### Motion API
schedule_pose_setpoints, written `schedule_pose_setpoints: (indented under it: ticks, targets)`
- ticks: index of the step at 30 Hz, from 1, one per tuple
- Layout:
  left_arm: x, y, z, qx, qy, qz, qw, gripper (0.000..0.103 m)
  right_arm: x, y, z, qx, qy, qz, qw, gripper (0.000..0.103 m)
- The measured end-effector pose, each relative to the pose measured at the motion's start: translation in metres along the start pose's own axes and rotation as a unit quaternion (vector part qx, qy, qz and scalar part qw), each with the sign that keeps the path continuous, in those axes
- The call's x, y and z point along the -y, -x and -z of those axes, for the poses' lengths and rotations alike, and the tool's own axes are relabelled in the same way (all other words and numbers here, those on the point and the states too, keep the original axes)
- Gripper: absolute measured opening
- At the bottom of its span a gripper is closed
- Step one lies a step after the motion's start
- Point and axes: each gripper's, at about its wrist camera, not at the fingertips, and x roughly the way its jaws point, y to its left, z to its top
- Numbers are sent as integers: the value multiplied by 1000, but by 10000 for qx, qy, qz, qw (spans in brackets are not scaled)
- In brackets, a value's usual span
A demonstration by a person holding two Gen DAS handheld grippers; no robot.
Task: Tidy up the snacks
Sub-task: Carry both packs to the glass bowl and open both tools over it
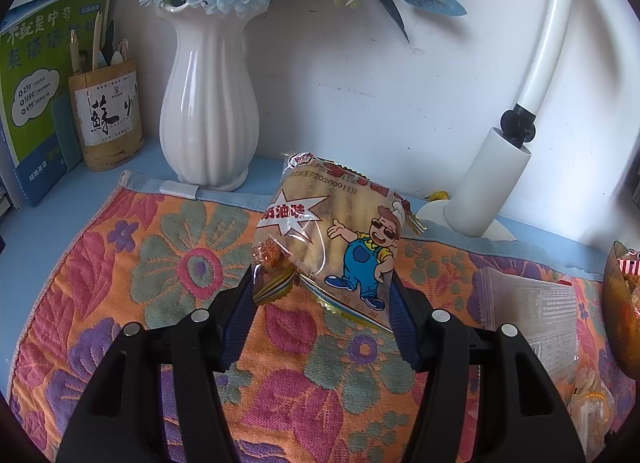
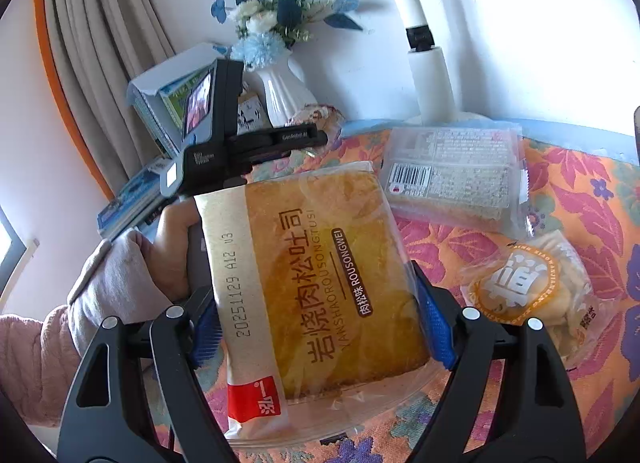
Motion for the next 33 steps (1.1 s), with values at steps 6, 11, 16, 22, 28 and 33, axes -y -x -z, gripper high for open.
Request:
schedule_pose_setpoints:
  ticks: [6, 11, 16, 22, 28, 33]
  targets:
    - [10, 26, -1, 398, -251, 145, 9988, 58, 18, 43, -26, 632, -432, 94, 9970, 81]
    - [46, 60, -11, 429, -596, 677, 9950, 58, 57, 98, -63, 1069, -767, 847, 9877, 81]
    - [124, 94, -21, 352, -1141, 1583, 9801, 58, 123, 160, -84, 1351, -1354, 1686, 9670, 81]
    - [250, 117, -9, -97, -1832, 2799, 9423, 59, 207, 217, -92, 1412, -2044, 2559, 9343, 82]
    - [340, 92, 25, -1079, -2192, 3436, 9068, 90, 256, 214, -79, 648, -2516, 3026, 9170, 100]
    - [328, 88, 22, -1046, -2084, 2968, 9260, 96, 229, 240, -76, 1167, -2334, 2988, 9179, 100]
